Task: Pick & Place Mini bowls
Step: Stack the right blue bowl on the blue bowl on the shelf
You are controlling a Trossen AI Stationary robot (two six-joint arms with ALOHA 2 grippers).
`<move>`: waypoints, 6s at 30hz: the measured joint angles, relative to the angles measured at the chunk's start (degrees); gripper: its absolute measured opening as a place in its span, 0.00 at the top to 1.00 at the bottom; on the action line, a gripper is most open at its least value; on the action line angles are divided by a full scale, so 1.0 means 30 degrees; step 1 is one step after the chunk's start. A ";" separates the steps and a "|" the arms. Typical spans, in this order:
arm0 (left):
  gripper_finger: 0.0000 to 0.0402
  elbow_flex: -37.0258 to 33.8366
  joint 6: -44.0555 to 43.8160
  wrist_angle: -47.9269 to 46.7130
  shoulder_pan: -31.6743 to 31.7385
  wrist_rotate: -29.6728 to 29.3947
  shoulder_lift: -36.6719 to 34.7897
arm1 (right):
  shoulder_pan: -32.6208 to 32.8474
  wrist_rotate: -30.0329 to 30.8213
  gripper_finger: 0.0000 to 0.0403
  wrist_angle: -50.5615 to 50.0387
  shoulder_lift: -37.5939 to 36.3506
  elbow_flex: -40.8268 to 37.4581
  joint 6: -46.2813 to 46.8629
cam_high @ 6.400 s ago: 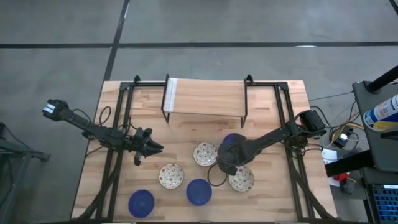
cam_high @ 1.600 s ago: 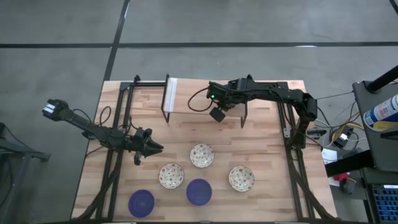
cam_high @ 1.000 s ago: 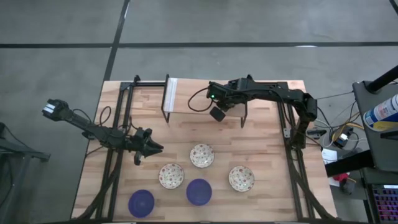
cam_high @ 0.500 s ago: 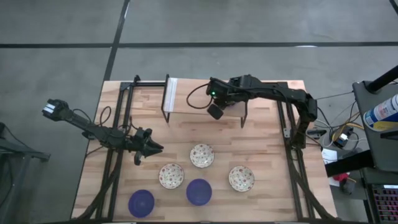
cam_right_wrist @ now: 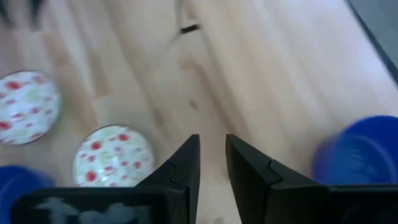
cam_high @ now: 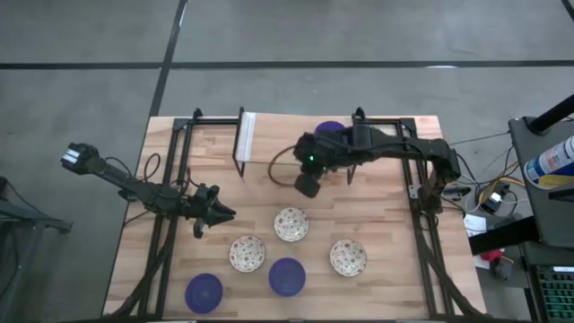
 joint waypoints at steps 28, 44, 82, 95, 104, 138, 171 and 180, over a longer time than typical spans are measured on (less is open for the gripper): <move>0.79 0.0004 -0.0299 0.0036 -0.0022 -0.0007 -0.0004 | 1.0170 0.0029 0.83 1.3059 0.0645 -0.6011 -0.3869; 0.79 0.0002 -0.0310 -0.0313 -0.0015 0.0000 0.0062 | 1.1138 -0.0036 0.84 1.2408 0.7354 -0.1664 -0.5278; 0.79 -0.0004 -0.0590 -0.0393 -0.0022 0.0131 0.0069 | 1.1611 0.0140 0.84 0.5079 1.2743 0.5096 0.1724; 0.79 0.0004 -0.0590 -0.0393 -0.0022 0.0131 0.0076 | 1.1569 0.0163 0.84 0.5261 1.2743 0.4113 0.1744; 0.79 0.0004 -0.0590 -0.0393 -0.0025 0.0131 0.0076 | 1.1569 0.0160 0.92 0.5283 1.2743 0.4000 0.1744; 0.79 0.0001 -0.0575 -0.0393 -0.0025 0.0131 0.0072 | 1.1328 0.1618 0.98 -0.0384 1.1173 0.6688 0.1724; 0.79 0.0000 -0.0571 -0.0393 -0.0028 0.0131 0.0135 | 0.7043 0.5705 0.98 -0.6773 0.4282 0.6688 0.2225; 0.79 -0.0002 -0.0577 -0.0393 -0.0022 0.0131 0.0149 | 0.4755 0.5677 0.98 -0.6847 0.4092 0.6681 0.1184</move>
